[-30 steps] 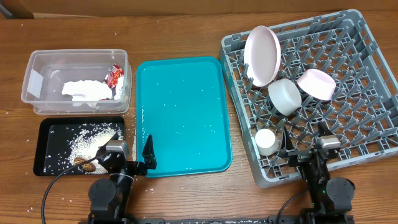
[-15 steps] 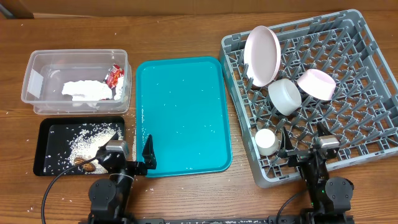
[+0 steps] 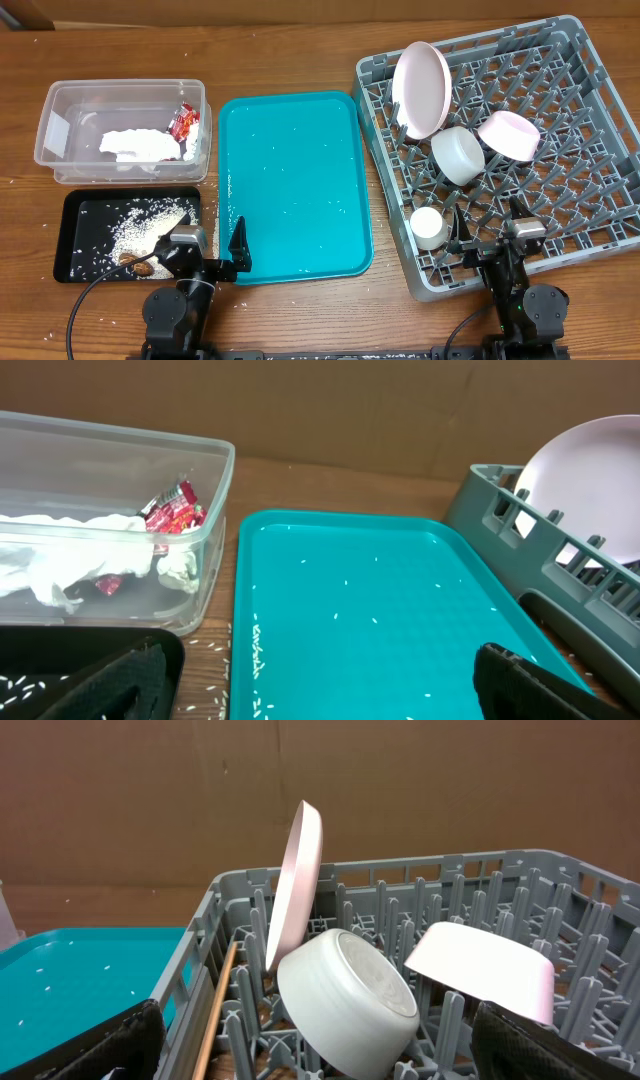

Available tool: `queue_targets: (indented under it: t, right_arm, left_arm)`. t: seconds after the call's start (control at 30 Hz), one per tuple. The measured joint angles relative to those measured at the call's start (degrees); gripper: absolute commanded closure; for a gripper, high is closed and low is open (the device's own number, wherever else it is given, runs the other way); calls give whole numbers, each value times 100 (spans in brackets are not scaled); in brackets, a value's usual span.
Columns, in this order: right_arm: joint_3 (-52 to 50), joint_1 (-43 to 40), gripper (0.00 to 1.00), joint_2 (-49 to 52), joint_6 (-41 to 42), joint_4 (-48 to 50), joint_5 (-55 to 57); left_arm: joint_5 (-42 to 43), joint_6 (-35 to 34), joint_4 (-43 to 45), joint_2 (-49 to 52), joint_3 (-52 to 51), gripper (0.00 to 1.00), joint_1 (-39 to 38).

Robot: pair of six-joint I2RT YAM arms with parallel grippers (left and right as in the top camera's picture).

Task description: Sort waste into correct bins and load items into the dishwasher

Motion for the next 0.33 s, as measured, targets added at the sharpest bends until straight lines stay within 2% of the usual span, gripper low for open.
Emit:
queue_targets:
  t: [0.33]
  right_arm:
    - [0, 0, 0, 0, 0, -2, 0]
  left_arm:
    - [0, 0, 0, 0, 0, 0, 0]
